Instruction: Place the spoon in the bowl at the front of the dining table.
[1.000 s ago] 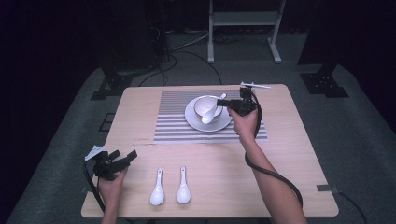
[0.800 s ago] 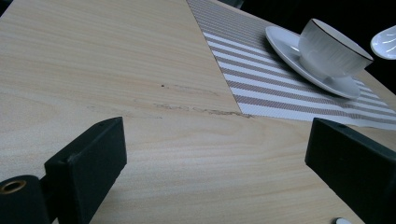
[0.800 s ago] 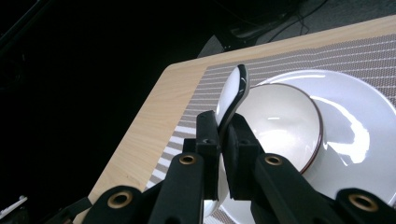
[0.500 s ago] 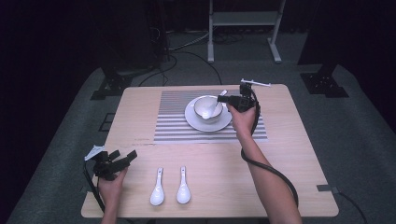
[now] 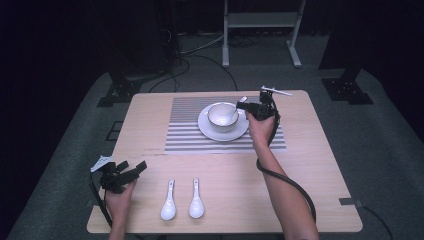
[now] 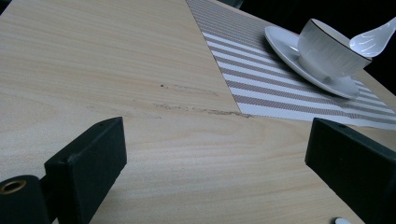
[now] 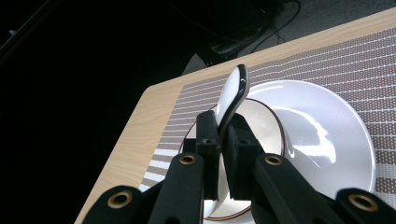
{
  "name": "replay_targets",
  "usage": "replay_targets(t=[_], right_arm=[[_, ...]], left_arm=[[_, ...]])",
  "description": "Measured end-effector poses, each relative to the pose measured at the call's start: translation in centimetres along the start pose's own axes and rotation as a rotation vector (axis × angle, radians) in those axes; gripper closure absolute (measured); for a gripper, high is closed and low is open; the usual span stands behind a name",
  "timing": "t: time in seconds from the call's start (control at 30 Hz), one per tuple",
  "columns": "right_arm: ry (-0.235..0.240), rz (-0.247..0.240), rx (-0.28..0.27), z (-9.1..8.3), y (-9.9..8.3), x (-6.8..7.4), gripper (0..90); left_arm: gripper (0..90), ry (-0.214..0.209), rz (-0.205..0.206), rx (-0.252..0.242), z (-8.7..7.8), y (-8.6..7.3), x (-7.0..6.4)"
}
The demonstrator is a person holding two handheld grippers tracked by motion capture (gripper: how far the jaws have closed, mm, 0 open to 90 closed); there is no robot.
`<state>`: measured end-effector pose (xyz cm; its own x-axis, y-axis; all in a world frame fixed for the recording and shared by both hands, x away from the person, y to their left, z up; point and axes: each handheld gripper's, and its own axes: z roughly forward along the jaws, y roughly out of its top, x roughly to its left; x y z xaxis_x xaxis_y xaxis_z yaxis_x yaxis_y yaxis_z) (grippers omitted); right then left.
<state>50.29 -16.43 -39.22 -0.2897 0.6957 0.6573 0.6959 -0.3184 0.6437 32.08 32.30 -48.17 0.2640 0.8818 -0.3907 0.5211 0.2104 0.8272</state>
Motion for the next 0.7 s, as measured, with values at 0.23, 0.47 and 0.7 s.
replay_targets(t=[0.23, 0.47, 0.7], right_arm=[[-0.01, 0.007, -0.009, 0.2, -0.2, -0.5, 84.7], [-0.022, 0.002, 0.006, 0.7, -0.7, -0.8, 84.7], [-0.031, -0.005, 0.032, 1.3, -1.4, -1.4, 84.6]], left_arm=[[3.9, -0.001, -0.001, -0.001, 0.0, 0.0, 0.0], [3.9, -0.001, -0.001, -0.002, 0.0, 0.0, 0.0], [3.9, -0.001, -0.001, -0.002, 0.0, 0.0, 0.0]])
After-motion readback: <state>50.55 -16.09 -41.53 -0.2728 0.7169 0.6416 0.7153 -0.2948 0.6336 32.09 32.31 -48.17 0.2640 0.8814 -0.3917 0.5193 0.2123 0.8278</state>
